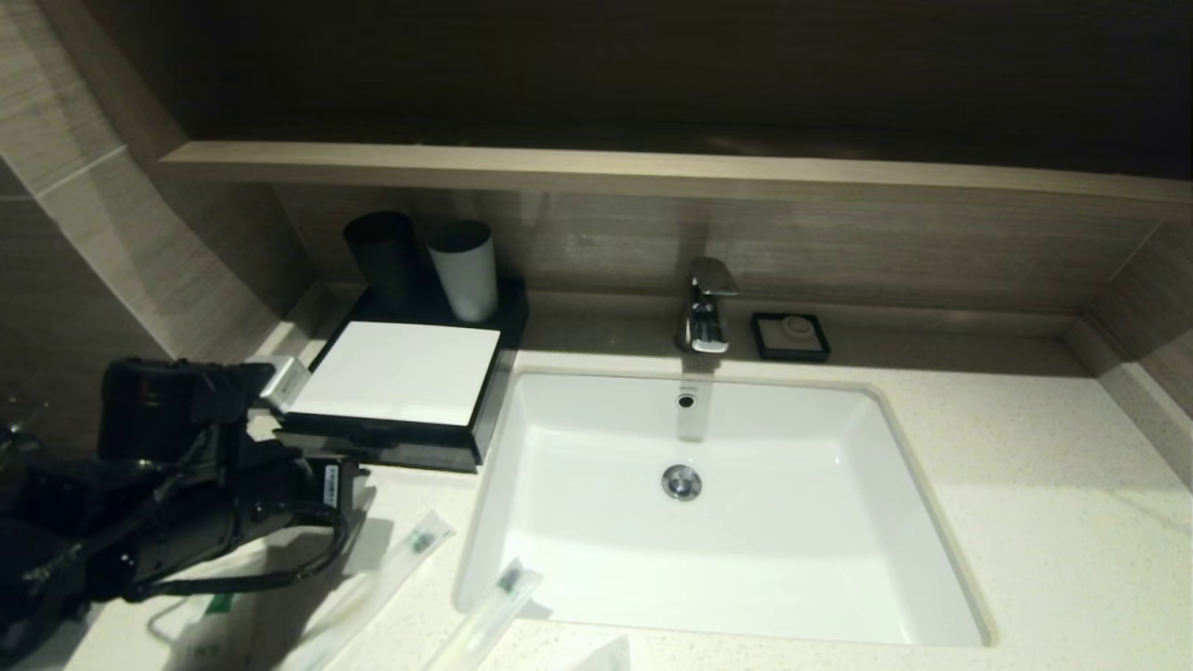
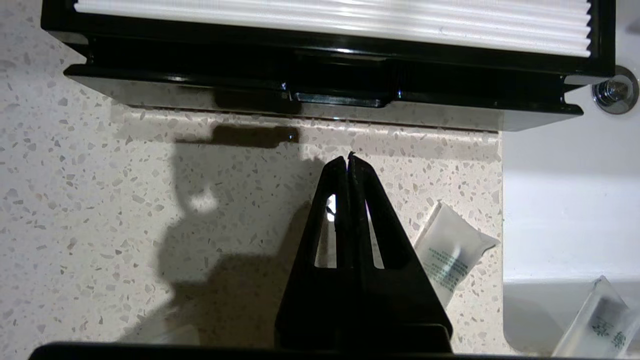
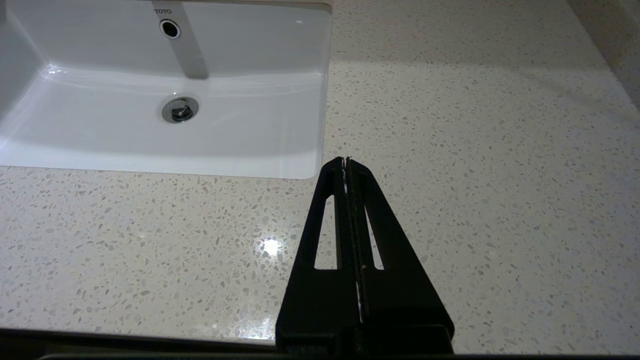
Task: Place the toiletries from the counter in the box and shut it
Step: Open the drawer
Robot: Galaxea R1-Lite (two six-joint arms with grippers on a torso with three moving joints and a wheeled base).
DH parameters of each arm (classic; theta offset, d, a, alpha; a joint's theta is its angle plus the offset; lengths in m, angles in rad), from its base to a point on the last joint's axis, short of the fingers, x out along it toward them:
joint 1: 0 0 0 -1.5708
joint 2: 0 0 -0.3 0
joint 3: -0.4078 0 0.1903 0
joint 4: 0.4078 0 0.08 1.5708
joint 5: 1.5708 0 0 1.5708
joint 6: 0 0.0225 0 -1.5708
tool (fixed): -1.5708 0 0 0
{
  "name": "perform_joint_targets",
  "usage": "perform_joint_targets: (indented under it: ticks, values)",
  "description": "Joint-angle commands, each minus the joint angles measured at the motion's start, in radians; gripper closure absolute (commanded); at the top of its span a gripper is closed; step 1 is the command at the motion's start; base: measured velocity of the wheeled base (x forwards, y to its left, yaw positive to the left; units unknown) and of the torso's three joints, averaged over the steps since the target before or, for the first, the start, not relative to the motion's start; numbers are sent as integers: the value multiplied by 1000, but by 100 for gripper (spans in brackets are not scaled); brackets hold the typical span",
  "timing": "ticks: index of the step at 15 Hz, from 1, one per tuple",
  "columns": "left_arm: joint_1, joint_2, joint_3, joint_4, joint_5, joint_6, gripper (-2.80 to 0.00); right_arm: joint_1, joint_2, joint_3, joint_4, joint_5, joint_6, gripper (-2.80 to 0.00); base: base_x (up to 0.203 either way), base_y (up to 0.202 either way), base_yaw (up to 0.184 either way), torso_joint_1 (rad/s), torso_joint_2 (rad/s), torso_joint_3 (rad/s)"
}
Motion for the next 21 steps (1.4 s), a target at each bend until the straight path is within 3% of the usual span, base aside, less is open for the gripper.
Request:
perform_joint_targets:
  ticks: [1,15,21]
  values:
    - [-1,37,17,-56,15,-1,0,0,0,0,0,0,0,0,0,0,0,0,0,0]
    - [-1,93,28,-163,20,2,0,0,0,0,0,0,0,0,0,0,0,0,0,0]
    - [-15,98,26,-196,53,1,0,0,0,0,0,0,0,0,0,0,0,0,0,0]
